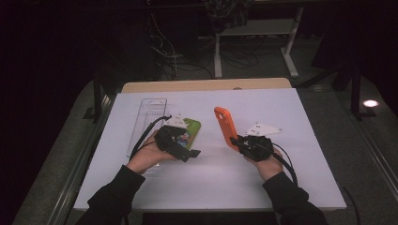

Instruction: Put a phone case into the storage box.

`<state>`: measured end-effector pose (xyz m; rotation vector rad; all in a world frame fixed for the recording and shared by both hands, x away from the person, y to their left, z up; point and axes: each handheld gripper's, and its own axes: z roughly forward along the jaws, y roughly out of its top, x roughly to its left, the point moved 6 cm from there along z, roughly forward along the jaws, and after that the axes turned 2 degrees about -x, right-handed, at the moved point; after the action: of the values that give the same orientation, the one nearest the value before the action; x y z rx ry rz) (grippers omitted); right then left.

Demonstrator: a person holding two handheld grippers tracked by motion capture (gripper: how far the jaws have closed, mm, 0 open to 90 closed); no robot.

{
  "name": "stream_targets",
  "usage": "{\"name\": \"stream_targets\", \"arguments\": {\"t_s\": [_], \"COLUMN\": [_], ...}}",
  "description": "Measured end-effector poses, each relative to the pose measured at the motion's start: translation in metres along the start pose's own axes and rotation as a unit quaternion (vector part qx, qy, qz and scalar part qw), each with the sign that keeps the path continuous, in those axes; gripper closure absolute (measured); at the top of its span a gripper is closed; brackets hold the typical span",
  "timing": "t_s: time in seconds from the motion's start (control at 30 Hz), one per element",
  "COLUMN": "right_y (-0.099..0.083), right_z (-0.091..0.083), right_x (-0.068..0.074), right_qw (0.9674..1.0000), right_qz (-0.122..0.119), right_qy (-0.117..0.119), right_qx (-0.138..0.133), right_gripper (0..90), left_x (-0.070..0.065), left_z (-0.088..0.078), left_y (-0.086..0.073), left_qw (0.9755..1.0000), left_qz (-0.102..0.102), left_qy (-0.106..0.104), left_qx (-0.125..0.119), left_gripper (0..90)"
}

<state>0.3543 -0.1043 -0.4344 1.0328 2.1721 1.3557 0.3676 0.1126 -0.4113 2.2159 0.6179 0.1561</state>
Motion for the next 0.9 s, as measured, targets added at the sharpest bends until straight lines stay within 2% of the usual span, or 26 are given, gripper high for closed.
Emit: {"name": "stream_targets", "arguments": {"t_s": [0.1,0.13,0.17,0.23,0.33,0.4,0.63,0.73,0.9], "right_y": [0.0,0.0,0.0,0.0,0.001,0.001,0.003,0.003,0.004], "right_z": [0.0,0.001,0.001,0.001,0.002,0.002,0.005,0.008,0.011], "right_x": [0.002,0.002,0.004,0.005,0.005,0.008,0.016,0.02,0.027], "right_qw": [1.0,1.0,1.0,0.9999,1.0,0.9999,0.9998,0.9997,0.9994], "right_qz": [0.003,-0.004,0.004,0.008,0.004,0.01,0.003,-0.006,-0.007], "right_qy": [0.002,0.003,0.006,0.007,0.006,0.008,0.019,0.025,0.034], "right_qx": [0.0,-0.003,0.001,0.002,-0.003,0.0,-0.001,-0.004,-0.008], "right_gripper": [78.2,78.2,78.2,78.2,78.2,78.2,78.3,78.3,78.3], "left_x": [0.002,0.003,0.002,0.004,0.004,0.004,0.005,0.006,0.006], "left_z": [-0.003,-0.003,-0.003,-0.005,-0.007,-0.006,-0.001,0.002,0.008], "left_y": [0.005,0.007,0.009,0.015,0.023,0.028,0.045,0.047,0.046], "left_qw": [0.9998,0.9996,0.9994,0.9991,0.9983,0.998,0.9969,0.9959,0.9957], "left_qz": [-0.013,-0.014,-0.02,-0.016,-0.025,-0.026,-0.027,-0.031,-0.034], "left_qy": [0.001,0.002,0.001,0.001,-0.003,-0.004,-0.011,-0.014,-0.014], "left_qx": [-0.017,-0.023,-0.029,-0.04,-0.053,-0.058,-0.073,-0.084,-0.085], "left_gripper": [0.0,0.0,0.0,0.0,0.0,0.0,0.0,0.0,0.0]}}
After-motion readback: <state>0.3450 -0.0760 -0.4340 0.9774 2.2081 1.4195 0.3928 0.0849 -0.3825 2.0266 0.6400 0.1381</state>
